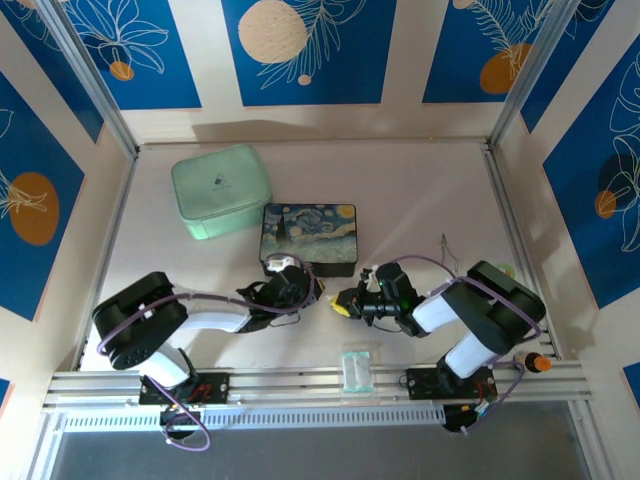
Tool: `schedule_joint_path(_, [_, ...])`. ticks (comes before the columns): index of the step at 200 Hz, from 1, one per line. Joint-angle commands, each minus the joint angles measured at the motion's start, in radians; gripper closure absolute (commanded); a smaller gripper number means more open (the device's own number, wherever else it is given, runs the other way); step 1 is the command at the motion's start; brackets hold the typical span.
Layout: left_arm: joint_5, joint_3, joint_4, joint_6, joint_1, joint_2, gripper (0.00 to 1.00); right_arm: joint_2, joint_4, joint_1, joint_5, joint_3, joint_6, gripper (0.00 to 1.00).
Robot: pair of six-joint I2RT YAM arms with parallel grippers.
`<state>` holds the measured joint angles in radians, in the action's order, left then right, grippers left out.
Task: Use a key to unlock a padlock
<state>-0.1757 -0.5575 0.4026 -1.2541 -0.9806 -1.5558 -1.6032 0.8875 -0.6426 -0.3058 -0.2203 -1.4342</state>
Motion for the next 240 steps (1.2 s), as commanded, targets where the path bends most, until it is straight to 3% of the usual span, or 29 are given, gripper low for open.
schedule_joint_path(1, [-0.008, -0.005, 0.054, -0.034, -0.004, 0.050, 1.00, -0.057, 0.212, 0.015, -0.052, 0.029, -0.053, 1.00])
schedule_joint_path(79, [0.016, 0.002, 0.051, -0.085, -0.003, 0.100, 1.00, -0.164, 0.481, 0.052, -0.073, 0.051, -0.108, 1.00])
schedule_joint_path(240, [0.055, 0.048, 0.115, -0.124, 0.026, 0.163, 1.00, -0.152, 0.513, 0.058, -0.109, 0.047, -0.097, 1.00])
